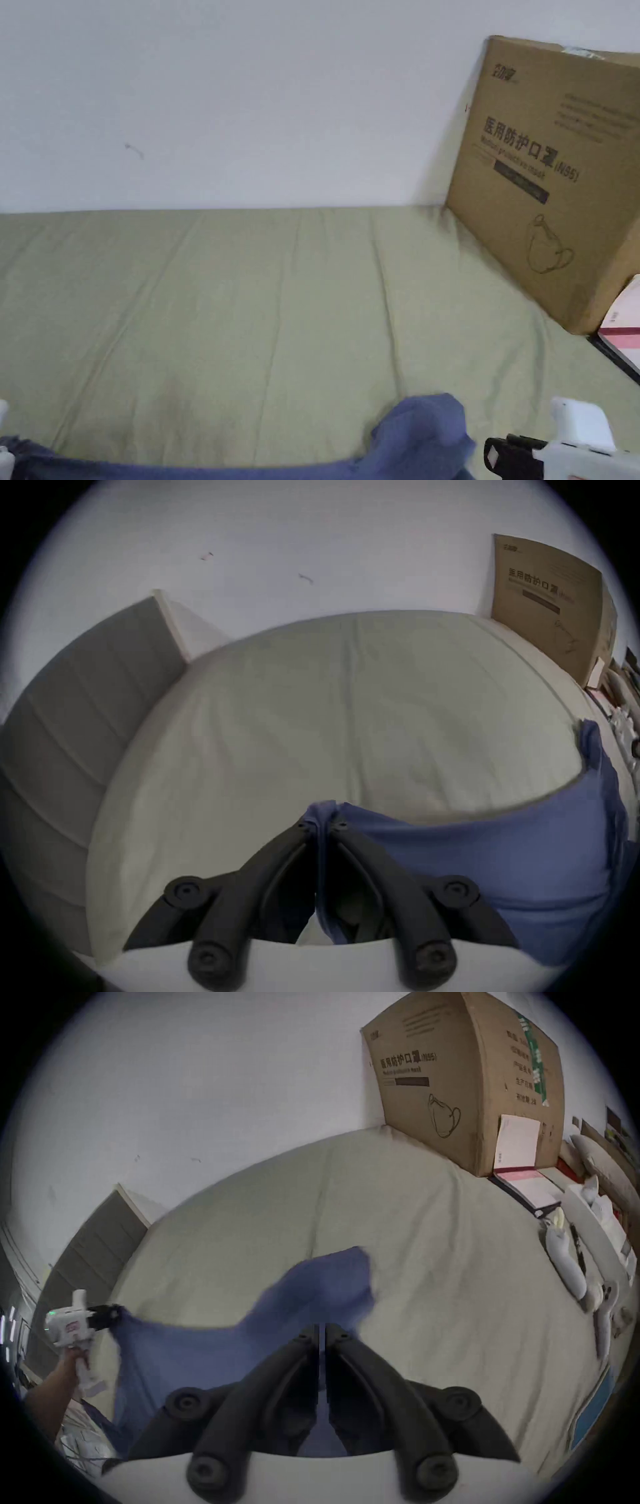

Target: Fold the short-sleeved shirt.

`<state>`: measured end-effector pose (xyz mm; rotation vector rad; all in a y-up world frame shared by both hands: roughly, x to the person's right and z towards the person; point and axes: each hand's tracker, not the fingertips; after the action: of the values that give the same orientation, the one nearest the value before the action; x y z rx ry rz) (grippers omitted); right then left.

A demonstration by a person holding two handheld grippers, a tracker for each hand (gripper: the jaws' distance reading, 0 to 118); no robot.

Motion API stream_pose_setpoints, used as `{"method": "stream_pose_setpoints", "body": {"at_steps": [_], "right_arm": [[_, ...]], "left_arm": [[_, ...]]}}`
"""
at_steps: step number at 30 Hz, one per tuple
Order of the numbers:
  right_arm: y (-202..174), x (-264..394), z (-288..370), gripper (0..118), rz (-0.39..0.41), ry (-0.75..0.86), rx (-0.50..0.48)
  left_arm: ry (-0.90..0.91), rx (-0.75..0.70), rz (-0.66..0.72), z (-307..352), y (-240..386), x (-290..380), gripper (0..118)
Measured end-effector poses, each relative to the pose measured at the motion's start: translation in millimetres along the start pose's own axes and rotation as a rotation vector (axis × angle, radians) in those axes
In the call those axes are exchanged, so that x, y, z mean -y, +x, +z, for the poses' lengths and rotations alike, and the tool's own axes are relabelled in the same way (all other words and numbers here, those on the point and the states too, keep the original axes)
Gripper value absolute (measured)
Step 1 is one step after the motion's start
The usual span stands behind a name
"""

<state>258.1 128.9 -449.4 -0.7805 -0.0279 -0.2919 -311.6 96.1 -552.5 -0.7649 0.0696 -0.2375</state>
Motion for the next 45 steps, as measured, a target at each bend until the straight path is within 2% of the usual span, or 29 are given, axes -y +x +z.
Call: {"method": "stream_pose_setpoints", "body": {"at_steps": [2,3,4,5,6,8,9,11,14,17,19,20,22,25,28,34,37,41,45], "right_arm": [[6.1,-11.5,-25.7,5,0.019,-0.068,0.018],[8.6,-16.7,-38.5,13,0.013,-0.115,0.008],[10.4,-22.0,-52.9,34,0.0,-0.182,-0.002],[11.9,-25.6,-66.5,79,-0.017,-0.242,0.002],[12.2,-27.3,-76.1,99,-0.018,-0.277,0.033],[13.9,-29.9,-87.9,99,0.001,-0.272,0.149],[15.2,-32.2,-90.2,99,0.028,-0.258,0.176],[17.4,-32.7,-98.8,99,0.081,-0.294,0.192],[11.2,-29.3,-123.7,100,0.156,-0.445,0.223],[2.3,-32.2,-135.0,100,0.161,-0.401,0.236],[-3.4,-36.7,-139.1,99,0.14,-0.4,0.235],[-8.8,-36.3,-139.0,94,0.142,-0.403,0.237],[-23.1,-34.5,-132.9,76,0.244,-0.39,0.236],[-43.8,-27.2,-122.5,2,0.349,-0.361,0.13],[-49.1,-22.5,-115.4,1,0.323,-0.376,0.061],[-22.3,-53.3,-32.7,1,0.085,-0.163,-0.026],[-9.4,-70.8,22.8,1,0.017,-0.095,-0.081],[-6.1,-91.8,102.6,1,0.04,0.035,-0.093],[-9.0,-110.1,167.2,1,0.025,0.137,-0.134]], "left_arm": [[-0.01,-0.018,-0.04,5.0,2.3,8.3,4],[-0.019,-0.011,-0.038,4.8,2.2,9.5,4],[-0.023,-0.016,-0.03,4.6,1.6,9.8,4],[-0.035,-0.028,-0.008,4.0,1.5,10.9,4],[-0.04,-0.033,0.021,4.1,-0.4,12.3,4],[-0.051,-0.034,0.084,2.3,-3.6,15.0,4],[-0.063,-0.034,0.084,-0.5,-5.3,16.3,4],[-0.079,-0.024,0.085,-7.2,-7.3,20.5,4],[-0.092,-0.013,0.077,-6.8,-2.9,25.5,4],[-0.103,-0.003,0.081,-8.9,-3.3,27.8,4],[-0.11,0.005,0.086,-10.5,-5.7,28.6,4],[-0.116,0.013,0.092,-11.0,-6.3,28.8,4],[-0.12,0.019,0.093,-2.9,-3.1,30.3,4],[-0.112,0.032,0.096,6.8,-3.3,29.5,4],[-0.097,0.04,0.109,22.0,-7.1,26.0,4],[0.067,0.084,0.11,86.9,-27.8,7.4,4],[0.145,0.098,0.109,129.9,-35.3,-5.7,4],[0.249,0.116,0.141,187.1,-50.9,-28.1,4],[0.343,0.128,0.171,237.8,-66.6,-51.3,4]]}}
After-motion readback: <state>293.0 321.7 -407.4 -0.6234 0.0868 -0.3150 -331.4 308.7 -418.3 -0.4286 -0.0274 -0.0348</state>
